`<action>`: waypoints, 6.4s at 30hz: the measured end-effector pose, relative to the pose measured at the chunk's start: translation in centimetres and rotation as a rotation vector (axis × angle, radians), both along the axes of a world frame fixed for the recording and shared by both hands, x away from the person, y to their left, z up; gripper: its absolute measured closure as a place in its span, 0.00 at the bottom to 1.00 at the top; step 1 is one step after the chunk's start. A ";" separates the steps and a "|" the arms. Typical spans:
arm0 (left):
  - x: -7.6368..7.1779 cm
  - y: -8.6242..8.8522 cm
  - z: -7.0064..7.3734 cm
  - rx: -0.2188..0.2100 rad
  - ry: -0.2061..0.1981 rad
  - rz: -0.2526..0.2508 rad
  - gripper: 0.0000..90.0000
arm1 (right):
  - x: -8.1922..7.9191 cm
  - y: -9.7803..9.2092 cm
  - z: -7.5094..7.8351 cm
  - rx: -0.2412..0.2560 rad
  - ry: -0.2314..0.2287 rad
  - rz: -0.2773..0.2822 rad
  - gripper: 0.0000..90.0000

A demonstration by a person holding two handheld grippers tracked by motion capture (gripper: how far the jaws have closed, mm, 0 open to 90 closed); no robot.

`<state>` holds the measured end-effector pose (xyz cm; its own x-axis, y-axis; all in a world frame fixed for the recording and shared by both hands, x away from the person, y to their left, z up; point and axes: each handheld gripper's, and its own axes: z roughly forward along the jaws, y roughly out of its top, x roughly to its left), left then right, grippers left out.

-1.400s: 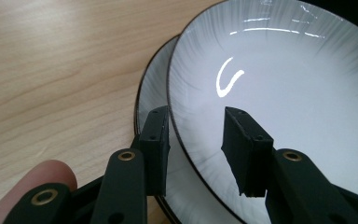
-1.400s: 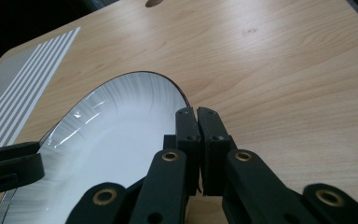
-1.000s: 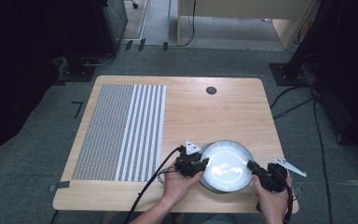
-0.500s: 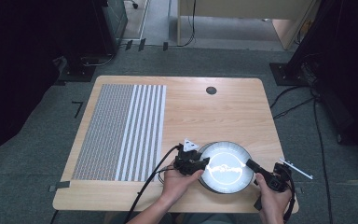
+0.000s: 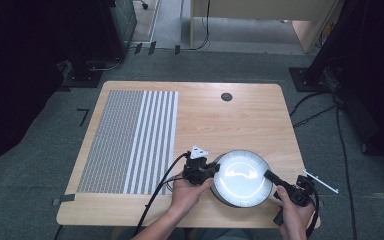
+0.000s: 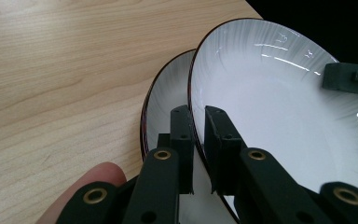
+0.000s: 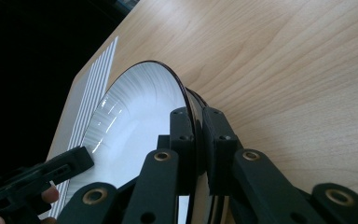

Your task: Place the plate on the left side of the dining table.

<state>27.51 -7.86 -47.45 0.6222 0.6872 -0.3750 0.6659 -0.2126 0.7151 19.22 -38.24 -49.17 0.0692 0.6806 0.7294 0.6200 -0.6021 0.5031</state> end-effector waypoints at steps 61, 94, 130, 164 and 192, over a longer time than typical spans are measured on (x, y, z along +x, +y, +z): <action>2.8 20.5 4.4 -0.051 -0.050 0.328 0.95 | 10.3 19.3 3.8 0.015 -0.026 0.237 0.94; 8.9 30.6 0.8 0.033 -0.006 0.557 0.96 | 19.7 31.8 -0.8 0.020 0.078 0.350 0.95; 13.1 30.5 -2.5 0.073 -0.013 0.609 0.84 | 24.8 33.3 -2.5 -0.133 0.098 0.361 0.84; 7.5 29.3 2.5 0.105 -0.148 0.461 0.32 | 21.0 29.2 4.2 -0.521 -0.155 0.442 0.32; 2.7 28.9 1.9 0.116 -0.168 0.411 0.21 | 16.1 20.3 6.0 -0.579 -0.165 0.387 0.22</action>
<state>30.26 20.99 -45.58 0.3343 0.9215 -0.1979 0.5885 -0.0401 0.8075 35.29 -17.97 -43.16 -0.3356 0.9151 0.2238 0.6235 0.0377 0.7809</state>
